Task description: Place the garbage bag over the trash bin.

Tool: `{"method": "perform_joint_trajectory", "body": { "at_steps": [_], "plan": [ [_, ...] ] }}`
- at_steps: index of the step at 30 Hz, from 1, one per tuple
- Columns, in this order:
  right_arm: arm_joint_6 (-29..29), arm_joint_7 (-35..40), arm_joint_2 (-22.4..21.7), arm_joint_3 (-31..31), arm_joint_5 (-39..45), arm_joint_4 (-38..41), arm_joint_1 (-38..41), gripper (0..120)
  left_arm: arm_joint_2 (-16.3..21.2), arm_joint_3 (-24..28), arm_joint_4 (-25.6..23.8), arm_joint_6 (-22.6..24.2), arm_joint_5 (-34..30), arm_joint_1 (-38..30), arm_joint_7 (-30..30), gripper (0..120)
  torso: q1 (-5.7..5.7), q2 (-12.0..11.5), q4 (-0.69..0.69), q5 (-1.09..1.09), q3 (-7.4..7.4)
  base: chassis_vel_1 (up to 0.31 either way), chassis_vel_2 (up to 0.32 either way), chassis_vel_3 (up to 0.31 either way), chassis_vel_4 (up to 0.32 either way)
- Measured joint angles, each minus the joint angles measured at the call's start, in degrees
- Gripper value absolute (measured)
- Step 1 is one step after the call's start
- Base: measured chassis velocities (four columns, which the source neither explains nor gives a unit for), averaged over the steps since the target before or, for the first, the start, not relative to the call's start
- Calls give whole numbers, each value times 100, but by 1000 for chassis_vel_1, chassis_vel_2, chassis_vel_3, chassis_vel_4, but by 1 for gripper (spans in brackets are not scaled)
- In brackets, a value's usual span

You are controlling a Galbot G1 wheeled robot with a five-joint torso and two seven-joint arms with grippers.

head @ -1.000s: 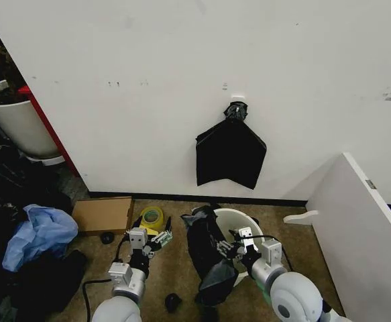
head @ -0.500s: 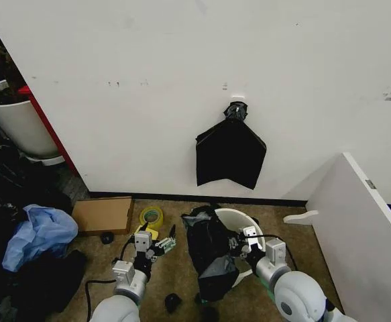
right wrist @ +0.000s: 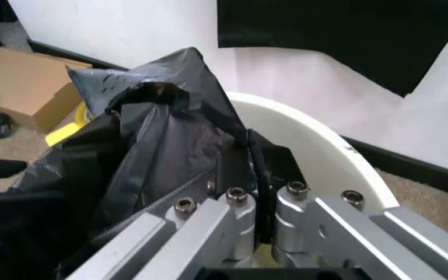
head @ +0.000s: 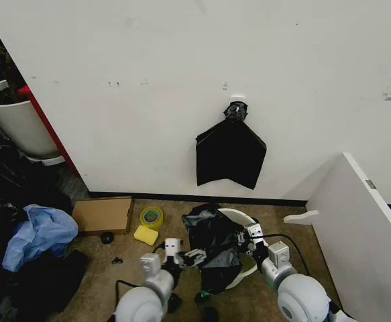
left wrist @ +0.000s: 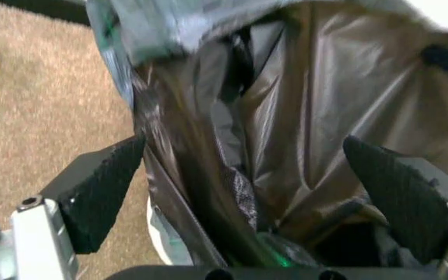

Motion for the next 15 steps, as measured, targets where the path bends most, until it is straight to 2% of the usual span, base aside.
{"method": "perform_joint_trajectory", "body": {
  "at_steps": [7, 9, 13, 15],
  "plan": [
    [64, -40, -14, 22, -111, -80, 14, 0, -342, 304, 427, 92, 184, -390, -421, 95, 0, 0, 0, 0, 0, 0, 0, 0, 0],
    [80, -45, -41, 30, -192, -84, 12, 0, -475, 385, 564, 248, 202, -481, -672, 93, 0, 0, 0, -1, 0, 0, 0, 0, 0],
    [132, -51, -65, 42, -304, -104, 12, 0, -548, 436, 678, 361, 201, -551, -818, 83, 0, 0, 1, 0, 0, 0, 0, 0, 0],
    [177, -59, -68, 59, -366, -136, 13, 0, -608, 450, 785, 368, 206, -627, -856, 72, 0, 0, 1, 0, 0, 0, 0, 0, 0]
  ]
}}
